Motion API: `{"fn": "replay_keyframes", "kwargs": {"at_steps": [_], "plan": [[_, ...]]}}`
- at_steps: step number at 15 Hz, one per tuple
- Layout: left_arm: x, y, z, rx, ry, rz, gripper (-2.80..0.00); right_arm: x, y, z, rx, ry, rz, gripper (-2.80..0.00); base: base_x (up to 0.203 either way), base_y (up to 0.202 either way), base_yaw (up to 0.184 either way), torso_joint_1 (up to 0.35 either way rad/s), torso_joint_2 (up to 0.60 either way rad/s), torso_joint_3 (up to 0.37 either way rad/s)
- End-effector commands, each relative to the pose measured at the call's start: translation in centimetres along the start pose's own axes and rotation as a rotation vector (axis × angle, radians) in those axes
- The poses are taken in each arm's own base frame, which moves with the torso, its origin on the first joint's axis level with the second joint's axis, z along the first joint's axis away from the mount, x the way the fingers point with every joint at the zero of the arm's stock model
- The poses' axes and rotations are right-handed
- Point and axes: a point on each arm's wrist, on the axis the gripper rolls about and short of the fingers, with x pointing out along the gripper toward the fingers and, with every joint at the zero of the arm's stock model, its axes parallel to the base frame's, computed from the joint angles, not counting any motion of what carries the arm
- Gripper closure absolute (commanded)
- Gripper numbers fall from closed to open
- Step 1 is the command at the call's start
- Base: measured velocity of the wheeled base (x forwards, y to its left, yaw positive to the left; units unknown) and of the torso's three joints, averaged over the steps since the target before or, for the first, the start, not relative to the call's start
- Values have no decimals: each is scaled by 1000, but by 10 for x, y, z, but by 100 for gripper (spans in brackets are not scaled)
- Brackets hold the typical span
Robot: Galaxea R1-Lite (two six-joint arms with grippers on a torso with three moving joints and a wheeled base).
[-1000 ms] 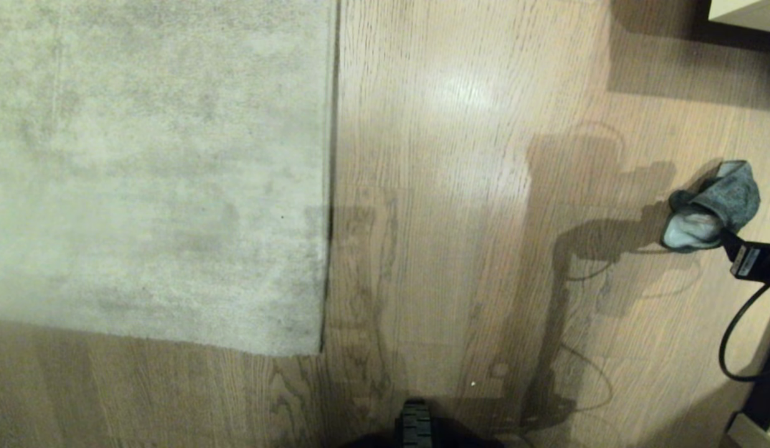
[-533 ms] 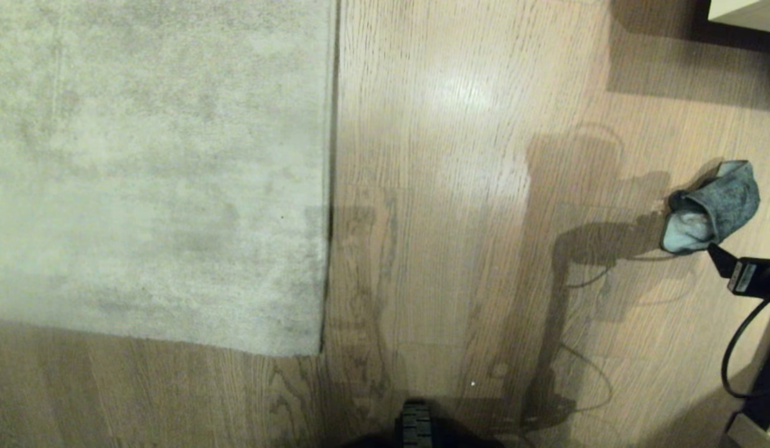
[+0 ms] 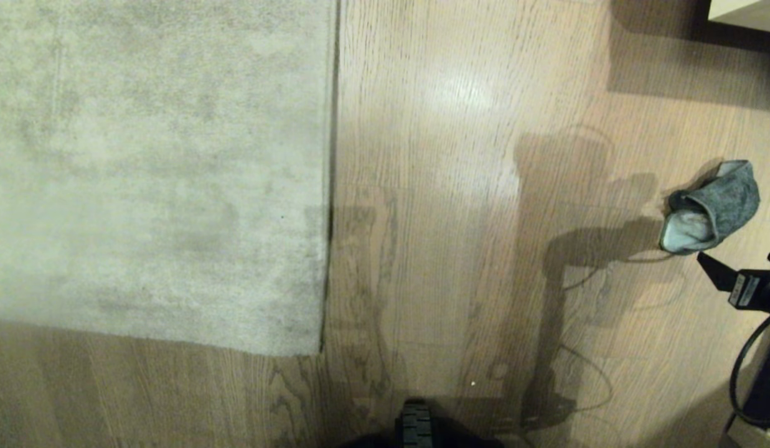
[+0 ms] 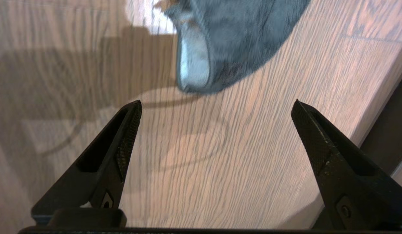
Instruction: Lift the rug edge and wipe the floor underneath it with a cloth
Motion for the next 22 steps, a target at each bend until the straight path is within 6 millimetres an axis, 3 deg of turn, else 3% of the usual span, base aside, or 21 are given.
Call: {"fn": "replay_keyframes", "kwargs": {"at_steps": [1,8,17,18,22], "plan": [[0,0,0,0,1,0,0,-11,2,0,-2,-6,2,-280,0,0,0,0,0,0],[0,0,0,0,-1,0,0,-37,10,-24,-59,101,53,-280,0,0,0,0,0,0],[0,0,0,0,1,1,0,-58,17,-34,-55,135,147,-280,0,0,0,0,0,0],[0,0,0,0,1,1,0,-61,17,-32,-56,120,161,0,0,0,0,0,0,0],[0,0,0,0,0,0,0,-73,19,-22,-62,68,214,0,0,0,0,0,0,0]]}}
